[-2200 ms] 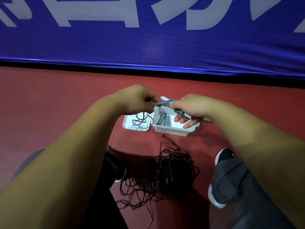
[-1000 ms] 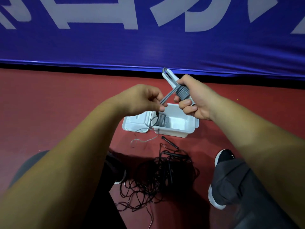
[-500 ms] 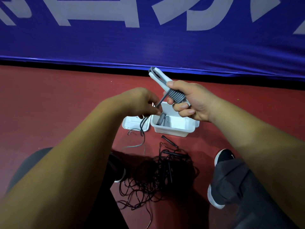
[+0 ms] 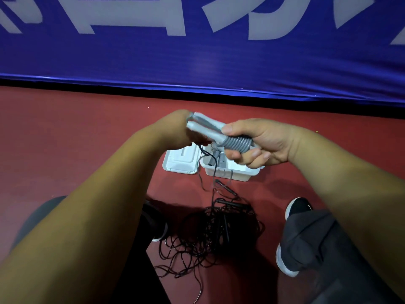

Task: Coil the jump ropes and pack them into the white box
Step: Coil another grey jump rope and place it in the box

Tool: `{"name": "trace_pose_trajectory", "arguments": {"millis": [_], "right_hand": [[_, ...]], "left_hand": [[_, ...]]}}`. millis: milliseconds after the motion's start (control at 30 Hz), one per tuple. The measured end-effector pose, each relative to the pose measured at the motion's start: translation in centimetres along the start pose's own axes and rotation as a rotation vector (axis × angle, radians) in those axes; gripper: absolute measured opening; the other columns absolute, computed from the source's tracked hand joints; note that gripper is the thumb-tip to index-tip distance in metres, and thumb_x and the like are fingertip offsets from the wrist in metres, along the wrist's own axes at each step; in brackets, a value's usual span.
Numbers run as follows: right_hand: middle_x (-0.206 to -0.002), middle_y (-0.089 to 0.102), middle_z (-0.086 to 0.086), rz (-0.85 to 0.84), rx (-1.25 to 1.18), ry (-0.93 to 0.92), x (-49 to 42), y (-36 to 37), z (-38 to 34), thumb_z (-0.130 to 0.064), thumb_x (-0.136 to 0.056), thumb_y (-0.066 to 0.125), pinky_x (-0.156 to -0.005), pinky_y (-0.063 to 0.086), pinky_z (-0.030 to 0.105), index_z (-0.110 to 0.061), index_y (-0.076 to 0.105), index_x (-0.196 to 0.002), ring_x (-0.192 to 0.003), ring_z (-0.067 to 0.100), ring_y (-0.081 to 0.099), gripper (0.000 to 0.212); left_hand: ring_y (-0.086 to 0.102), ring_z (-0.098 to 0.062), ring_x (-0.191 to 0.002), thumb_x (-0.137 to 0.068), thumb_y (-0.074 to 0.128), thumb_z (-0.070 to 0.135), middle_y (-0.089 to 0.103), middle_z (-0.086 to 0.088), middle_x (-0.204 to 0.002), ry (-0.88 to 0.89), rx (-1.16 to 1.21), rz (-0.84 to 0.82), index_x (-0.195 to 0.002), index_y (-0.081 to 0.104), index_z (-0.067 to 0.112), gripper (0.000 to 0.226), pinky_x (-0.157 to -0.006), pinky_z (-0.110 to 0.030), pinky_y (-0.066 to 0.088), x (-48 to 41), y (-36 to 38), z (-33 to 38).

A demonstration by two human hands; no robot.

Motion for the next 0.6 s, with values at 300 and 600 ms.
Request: {"name": "trace_pose_trajectory", "arguments": {"millis": [300,600], "right_hand": [[-0.073,0.058,0.008,-0.092,0.230,0.306,-0.1,0.0,1.1,-0.038,-0.099,0.063,-0.034,0.017,0.013,0.009,0.046,-0.146,-0.037,0.003,0.031,0.068],[-0.083,0.067,0.008,0.249,0.399,0.257,-1.4,-1.1,1.8,-0.042,-0.105,0.065,-0.038,0.028,0.016,-0.009,0.066,-0.112,-0.049,0.010,0.038,0.034]], "left_hand": [[0.070,0.000,-0.083,-0.094,0.075,0.013,0.079,0.014,-0.089,0.171,0.126,0.049,-0.091,0.081,0.030,0.018,-0.081,-0.019,0.053,0.2,-0.3,2.4],[0.070,-0.008,-0.087,-0.090,0.079,0.010,0.073,0.006,-0.092,0.339,0.028,0.152,-0.101,0.085,0.022,0.017,-0.078,-0.021,0.051,0.4,-0.1,2.6]]}}
Point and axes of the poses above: each hand's wrist, its own x-axis away from the middle knuckle, its own y-axis out of the palm, z = x × y, the point moved 1 cm from there along -x, towards the middle knuckle
